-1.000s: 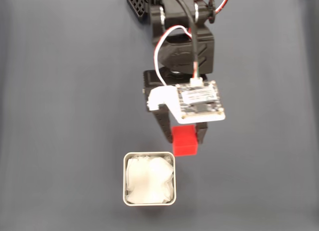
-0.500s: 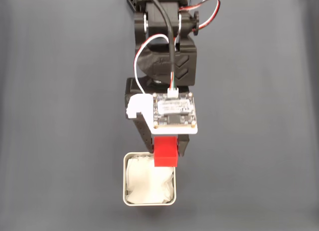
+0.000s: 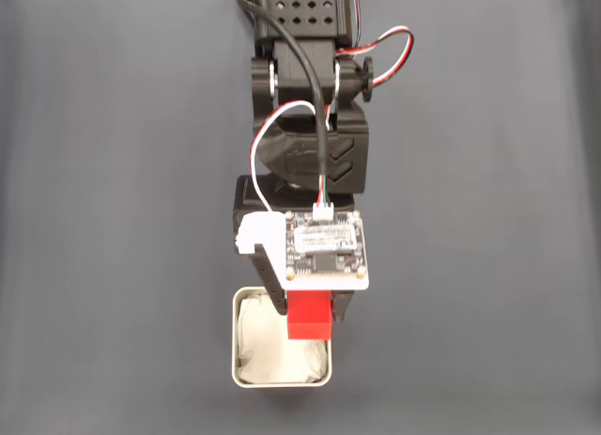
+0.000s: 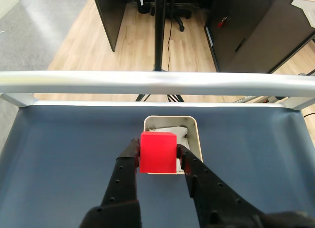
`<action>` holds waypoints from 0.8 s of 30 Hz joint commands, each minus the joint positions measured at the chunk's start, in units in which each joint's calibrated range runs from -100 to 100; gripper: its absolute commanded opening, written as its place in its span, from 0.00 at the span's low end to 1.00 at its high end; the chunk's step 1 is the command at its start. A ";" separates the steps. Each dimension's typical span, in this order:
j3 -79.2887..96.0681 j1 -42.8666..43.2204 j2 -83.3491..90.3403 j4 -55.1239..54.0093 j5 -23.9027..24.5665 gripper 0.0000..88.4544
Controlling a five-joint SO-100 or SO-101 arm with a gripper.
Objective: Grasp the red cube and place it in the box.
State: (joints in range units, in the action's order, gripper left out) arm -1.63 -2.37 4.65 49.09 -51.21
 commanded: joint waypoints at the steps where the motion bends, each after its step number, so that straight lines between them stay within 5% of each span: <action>1: -3.57 -0.96 -0.23 -1.38 0.29 0.02; 24: -4.21 -3.52 -5.60 -4.99 -1.61 0.02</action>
State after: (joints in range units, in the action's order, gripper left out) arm -2.35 -5.19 -1.69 45.35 -52.38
